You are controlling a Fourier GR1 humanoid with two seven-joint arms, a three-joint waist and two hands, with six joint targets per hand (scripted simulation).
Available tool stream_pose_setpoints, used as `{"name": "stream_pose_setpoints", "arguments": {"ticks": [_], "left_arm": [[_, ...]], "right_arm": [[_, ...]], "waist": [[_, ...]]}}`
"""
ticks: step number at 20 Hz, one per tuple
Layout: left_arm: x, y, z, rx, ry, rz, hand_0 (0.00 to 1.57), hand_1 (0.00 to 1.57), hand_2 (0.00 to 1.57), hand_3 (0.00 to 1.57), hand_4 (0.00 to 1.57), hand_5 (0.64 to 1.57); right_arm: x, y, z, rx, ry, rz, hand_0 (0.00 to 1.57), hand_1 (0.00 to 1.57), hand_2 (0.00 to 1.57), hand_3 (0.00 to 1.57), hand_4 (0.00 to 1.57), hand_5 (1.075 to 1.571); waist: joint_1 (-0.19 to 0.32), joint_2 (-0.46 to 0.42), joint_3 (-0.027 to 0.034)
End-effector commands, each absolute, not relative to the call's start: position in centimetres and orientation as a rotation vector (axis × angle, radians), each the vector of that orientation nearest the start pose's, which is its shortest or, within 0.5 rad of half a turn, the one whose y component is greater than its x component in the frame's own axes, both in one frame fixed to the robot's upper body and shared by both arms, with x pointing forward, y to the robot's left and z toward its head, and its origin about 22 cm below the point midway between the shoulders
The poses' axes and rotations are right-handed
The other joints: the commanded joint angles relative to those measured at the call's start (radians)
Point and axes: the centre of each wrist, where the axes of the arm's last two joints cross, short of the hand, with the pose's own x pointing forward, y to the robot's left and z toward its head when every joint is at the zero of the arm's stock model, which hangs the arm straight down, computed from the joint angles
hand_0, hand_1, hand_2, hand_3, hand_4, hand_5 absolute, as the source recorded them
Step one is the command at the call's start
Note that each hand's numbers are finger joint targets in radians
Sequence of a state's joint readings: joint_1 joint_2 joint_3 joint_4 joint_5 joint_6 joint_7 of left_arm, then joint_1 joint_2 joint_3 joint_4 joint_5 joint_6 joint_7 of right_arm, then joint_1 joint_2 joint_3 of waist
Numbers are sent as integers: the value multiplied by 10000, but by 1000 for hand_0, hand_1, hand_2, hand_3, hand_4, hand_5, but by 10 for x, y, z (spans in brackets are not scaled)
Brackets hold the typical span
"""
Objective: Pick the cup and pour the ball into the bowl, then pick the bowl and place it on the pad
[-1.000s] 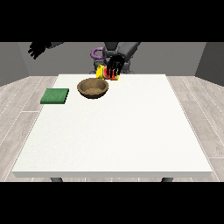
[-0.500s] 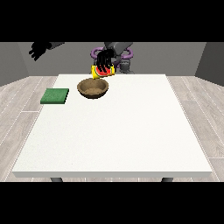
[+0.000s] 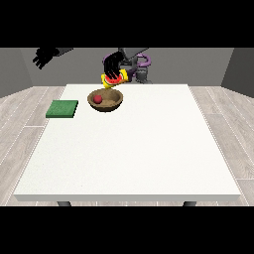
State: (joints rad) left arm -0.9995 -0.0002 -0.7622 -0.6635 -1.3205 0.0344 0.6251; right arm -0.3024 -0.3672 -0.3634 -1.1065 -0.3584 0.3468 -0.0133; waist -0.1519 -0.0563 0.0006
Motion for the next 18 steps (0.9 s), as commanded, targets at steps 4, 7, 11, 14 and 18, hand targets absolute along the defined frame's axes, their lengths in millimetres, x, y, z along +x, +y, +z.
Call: {"name": "stream_pose_setpoints", "arguments": {"ticks": [4, 7, 11, 14, 18], "left_arm": [[384, 59, 65, 14081, -13906, -13200, 748, 748, 1571, 1544, 1105, 1556], [386, 91, 65, 11529, -14707, -10555, 1040, 1040, 1508, 1149, 1316, 1562], [405, 129, 119, 8818, -16007, -6008, 423, 423, 143, 14, 1223, 1537], [406, 153, 139, 6214, -16539, -3662, 0, 0, 0, 0, 1150, 1568], [409, 196, 163, 3096, -17195, -1962, 0, 0, 0, 0, 1058, 1570]], "right_arm": [[278, -385, 1, 549, -14847, -1389, 0, 0, 0, 178, 737, 1553], [273, -393, 1, 187, -14584, -1780, 0, 0, 0, 178, 737, 1553], [275, -385, -2, 86, -14680, -2114, 0, 0, 0, 106, 780, 1558], [273, -385, -6, -380, -14629, -2146, 0, 0, 0, 0, 785, 1556], [266, -359, -34, -309, -14162, -2761, 0, 0, 0, 0, 778, 1558]], "waist": [[580, -862, -28], [1066, -1006, -68], [1700, -891, -144], [2179, -786, -164], [2622, -381, -90]]}}
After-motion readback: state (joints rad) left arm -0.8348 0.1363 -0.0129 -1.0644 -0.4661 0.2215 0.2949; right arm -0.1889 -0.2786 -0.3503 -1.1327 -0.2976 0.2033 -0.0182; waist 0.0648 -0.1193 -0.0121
